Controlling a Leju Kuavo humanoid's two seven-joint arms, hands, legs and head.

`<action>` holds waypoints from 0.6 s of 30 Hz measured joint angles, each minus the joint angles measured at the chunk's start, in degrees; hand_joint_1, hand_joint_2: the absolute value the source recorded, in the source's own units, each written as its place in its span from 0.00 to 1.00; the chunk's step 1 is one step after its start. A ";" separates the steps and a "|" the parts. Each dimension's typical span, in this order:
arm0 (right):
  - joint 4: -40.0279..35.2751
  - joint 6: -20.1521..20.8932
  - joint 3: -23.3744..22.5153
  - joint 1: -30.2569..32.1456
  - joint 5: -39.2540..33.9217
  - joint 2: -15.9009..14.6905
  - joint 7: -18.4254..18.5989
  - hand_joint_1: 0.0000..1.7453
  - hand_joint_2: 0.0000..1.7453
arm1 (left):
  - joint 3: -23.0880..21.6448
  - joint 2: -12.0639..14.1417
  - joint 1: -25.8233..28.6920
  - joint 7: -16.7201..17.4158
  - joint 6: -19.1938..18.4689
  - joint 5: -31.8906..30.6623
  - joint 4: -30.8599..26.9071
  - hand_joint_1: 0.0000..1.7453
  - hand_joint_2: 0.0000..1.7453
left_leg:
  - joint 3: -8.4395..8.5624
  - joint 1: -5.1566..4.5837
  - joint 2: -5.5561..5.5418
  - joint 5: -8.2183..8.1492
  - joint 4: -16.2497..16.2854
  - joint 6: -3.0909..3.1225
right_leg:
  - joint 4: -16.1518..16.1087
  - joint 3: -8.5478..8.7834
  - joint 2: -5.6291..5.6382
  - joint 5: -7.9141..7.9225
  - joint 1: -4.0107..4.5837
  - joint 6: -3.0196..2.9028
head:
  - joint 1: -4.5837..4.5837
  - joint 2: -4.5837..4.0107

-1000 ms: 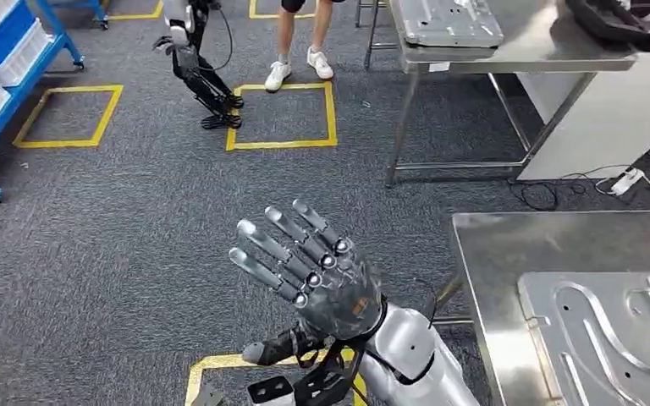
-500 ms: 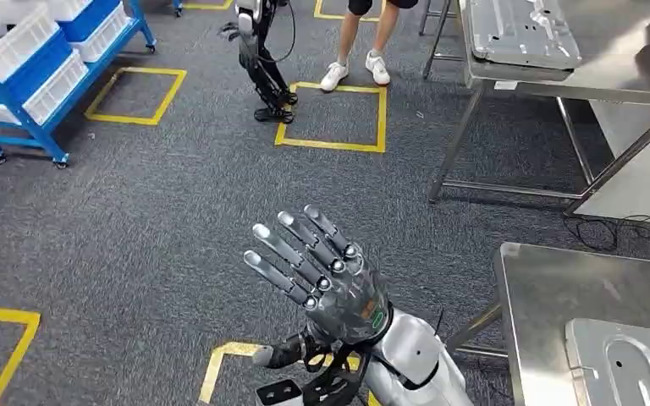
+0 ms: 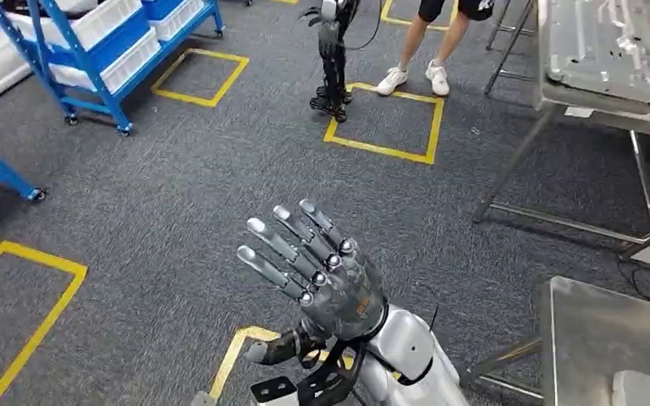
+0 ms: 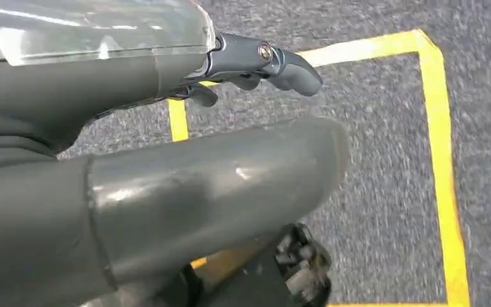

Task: Take the parts from the cabinet and place them on the table.

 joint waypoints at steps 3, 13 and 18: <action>-0.02 -0.02 -0.02 -0.38 0.33 0.00 0.42 0.00 0.00 | 0.20 -0.07 0.10 0.18 0.02 0.13 0.00 0.00 0.00 | 0.27 0.52 -1.50 0.64 -0.72 1.11 | 4.41 -1.72 5.54 -3.52 -0.66 0.78 | 0.04 0.00; 0.48 -0.02 -0.24 -0.24 0.26 -0.28 1.27 0.00 0.00 | 0.42 -0.81 0.17 -0.02 0.70 0.35 0.00 0.00 0.00 | -0.77 0.58 -8.79 0.82 0.13 0.47 | 0.99 -2.12 12.39 0.95 -0.60 -0.57 | 0.07 0.00; 1.18 0.00 0.15 -0.39 -0.02 -0.07 1.46 0.00 0.00 | 0.79 -0.81 0.81 -0.22 1.42 0.57 0.00 0.00 0.00 | -2.31 0.38 -4.50 -1.47 3.30 -0.89 | -0.95 -0.76 8.84 1.61 -0.75 -1.69 | -0.04 0.00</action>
